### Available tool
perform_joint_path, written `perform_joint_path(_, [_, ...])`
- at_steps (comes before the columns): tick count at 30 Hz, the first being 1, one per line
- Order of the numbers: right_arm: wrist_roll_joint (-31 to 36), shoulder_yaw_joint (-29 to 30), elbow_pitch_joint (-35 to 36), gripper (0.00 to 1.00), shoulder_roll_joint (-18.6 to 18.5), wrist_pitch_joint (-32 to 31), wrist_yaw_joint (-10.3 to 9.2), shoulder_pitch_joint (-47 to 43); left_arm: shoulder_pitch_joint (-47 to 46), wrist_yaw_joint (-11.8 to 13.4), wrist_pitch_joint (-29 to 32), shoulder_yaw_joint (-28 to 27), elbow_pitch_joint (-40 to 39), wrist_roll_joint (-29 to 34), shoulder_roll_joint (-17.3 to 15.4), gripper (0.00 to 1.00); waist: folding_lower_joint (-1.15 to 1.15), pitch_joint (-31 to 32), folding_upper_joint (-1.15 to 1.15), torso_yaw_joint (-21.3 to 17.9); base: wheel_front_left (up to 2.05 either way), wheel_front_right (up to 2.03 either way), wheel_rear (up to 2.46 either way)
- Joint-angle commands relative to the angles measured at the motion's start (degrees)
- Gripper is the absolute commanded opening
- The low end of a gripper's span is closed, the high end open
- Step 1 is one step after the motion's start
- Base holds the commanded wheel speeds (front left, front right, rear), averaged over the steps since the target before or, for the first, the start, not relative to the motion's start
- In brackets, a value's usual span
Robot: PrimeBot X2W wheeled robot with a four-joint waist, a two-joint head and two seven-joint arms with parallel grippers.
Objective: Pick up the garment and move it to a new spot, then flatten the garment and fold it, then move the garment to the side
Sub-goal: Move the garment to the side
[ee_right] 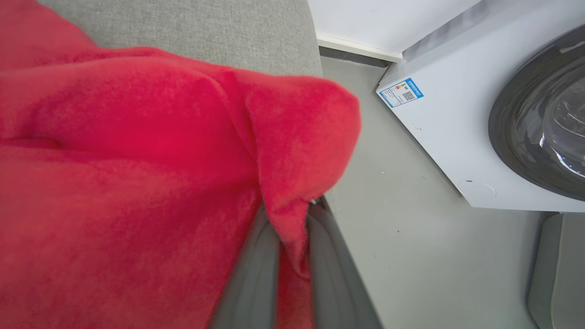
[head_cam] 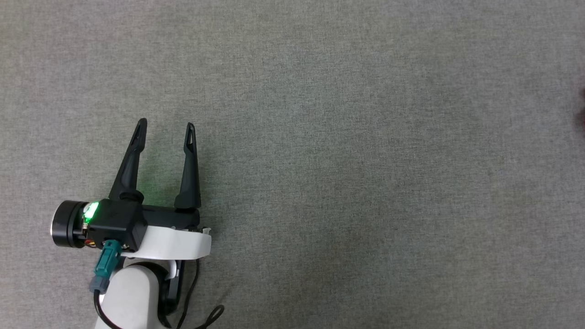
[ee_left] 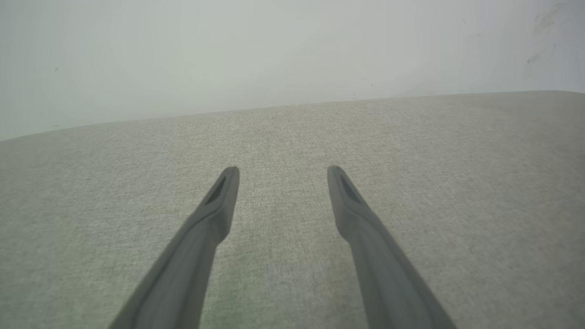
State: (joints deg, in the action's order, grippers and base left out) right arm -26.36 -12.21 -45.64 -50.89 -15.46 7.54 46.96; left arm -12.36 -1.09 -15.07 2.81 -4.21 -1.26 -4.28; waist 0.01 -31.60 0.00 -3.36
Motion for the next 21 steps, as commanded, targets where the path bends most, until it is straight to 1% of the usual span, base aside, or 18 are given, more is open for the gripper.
perform_joint_path(1, [0.48,0.41,-0.59,0.0,0.47,0.42,-0.11,0.98,-0.9,-0.05,-0.12,-0.2,-0.19,0.16,0.11,1.0,-0.01,0.09,0.0,0.0,0.0,0.0,0.0])
perform_joint_path(3, [1.4,1.21,-1.97,0.0,1.47,0.48,-0.11,1.47,-0.78,0.09,-0.12,-0.3,0.01,0.22,0.11,1.0,-0.01,0.58,0.0,-0.12,0.0,0.0,0.0])
perform_joint_path(4, [1.9,1.71,-2.69,0.04,1.95,0.43,-0.11,1.7,-0.68,0.17,-0.12,-0.36,0.16,0.2,0.13,1.0,-0.01,0.97,0.0,-0.18,0.0,0.0,0.0])
perform_joint_path(5, [2.43,2.05,-3.18,1.0,2.4,0.61,-0.11,1.86,-0.51,0.26,-0.12,-0.37,0.32,0.17,0.15,1.0,-0.01,1.41,0.0,-0.23,0.0,0.0,0.0])
perform_joint_path(9, [5.23,3.01,-4.32,1.0,3.29,2.34,-0.11,1.93,0.54,0.45,-0.12,-0.2,0.99,-0.26,0.32,1.0,-0.01,4.09,0.0,-0.22,0.0,0.0,0.0])
perform_joint_path(14, [7.15,4.21,-2.47,1.0,3.83,6.29,-0.11,1.57,2.75,0.85,-0.12,-0.06,1.95,-0.82,0.53,1.0,-0.01,8.6,0.0,-0.37,0.0,0.0,0.0])
perform_joint_path(17, [7.98,5.47,-0.16,1.0,4.26,10.32,-0.11,0.56,4.52,1.21,-0.12,-0.16,2.31,-1.33,0.69,1.0,-0.01,11.48,0.0,-0.23,0.0,0.0,0.0])
perform_joint_path(21, [10.14,8.51,3.84,1.0,5.8,17.53,-0.1,-1.0,6.85,1.6,-0.12,-0.46,2.93,-1.86,0.88,1.0,-0.01,15.02,0.0,0.23,0.0,0.0,0.0])
